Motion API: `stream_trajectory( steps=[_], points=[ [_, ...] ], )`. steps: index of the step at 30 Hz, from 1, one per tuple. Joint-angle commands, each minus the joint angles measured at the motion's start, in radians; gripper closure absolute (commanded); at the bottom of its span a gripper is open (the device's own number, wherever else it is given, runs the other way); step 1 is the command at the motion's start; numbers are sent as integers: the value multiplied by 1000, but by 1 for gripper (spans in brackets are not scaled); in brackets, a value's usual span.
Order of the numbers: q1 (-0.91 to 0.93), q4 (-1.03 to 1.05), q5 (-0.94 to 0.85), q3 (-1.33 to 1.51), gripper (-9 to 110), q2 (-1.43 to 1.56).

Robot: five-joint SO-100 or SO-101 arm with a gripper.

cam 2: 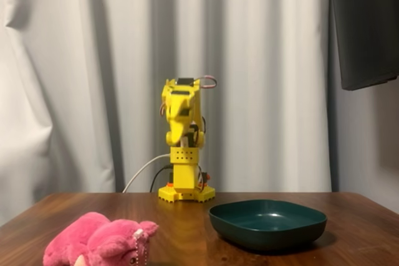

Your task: Grasp a strawberry bear and put it in the bin.

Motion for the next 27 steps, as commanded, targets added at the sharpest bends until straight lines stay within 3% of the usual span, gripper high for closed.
stream_trajectory(
  steps=[1, 19, 27],
  points=[
    [5, -29, 5, -218, 81, -279],
    [2, 163, 92, -1104, 80, -1330],
    [-74, 109, 92, -1267, 73, -1618]
  ],
)
